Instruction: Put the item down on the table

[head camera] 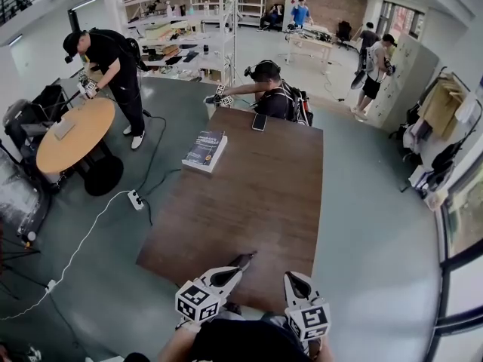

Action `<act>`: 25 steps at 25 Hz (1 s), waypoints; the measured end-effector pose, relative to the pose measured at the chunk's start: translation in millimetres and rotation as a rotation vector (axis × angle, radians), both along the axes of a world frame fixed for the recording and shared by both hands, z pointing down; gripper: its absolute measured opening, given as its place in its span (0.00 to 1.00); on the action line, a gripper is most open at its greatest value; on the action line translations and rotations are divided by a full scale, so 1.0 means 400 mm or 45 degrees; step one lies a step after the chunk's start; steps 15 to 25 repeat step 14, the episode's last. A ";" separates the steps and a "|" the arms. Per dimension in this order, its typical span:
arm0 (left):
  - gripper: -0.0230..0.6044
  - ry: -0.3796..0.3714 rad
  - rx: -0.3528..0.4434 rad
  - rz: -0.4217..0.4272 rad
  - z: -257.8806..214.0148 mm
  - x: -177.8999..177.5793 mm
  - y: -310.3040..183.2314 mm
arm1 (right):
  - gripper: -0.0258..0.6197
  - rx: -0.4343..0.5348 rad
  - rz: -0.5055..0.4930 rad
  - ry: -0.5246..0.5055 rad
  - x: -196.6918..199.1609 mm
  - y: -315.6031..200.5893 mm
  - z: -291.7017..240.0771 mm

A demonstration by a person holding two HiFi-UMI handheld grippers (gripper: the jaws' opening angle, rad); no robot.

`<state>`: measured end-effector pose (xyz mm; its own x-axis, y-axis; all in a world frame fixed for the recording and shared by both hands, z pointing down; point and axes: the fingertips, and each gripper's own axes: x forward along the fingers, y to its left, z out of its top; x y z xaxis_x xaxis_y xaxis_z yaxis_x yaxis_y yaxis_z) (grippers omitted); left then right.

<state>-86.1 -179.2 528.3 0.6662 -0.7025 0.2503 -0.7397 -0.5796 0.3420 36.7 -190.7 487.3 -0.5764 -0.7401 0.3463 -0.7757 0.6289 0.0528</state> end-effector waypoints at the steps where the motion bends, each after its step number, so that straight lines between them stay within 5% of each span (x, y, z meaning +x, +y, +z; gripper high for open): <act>1: 0.05 0.002 -0.003 0.002 0.001 0.001 0.001 | 0.02 -0.001 -0.008 0.001 -0.001 0.002 0.001; 25: 0.05 -0.009 0.028 0.037 -0.012 0.027 0.009 | 0.02 -0.007 -0.048 0.005 -0.001 0.009 0.020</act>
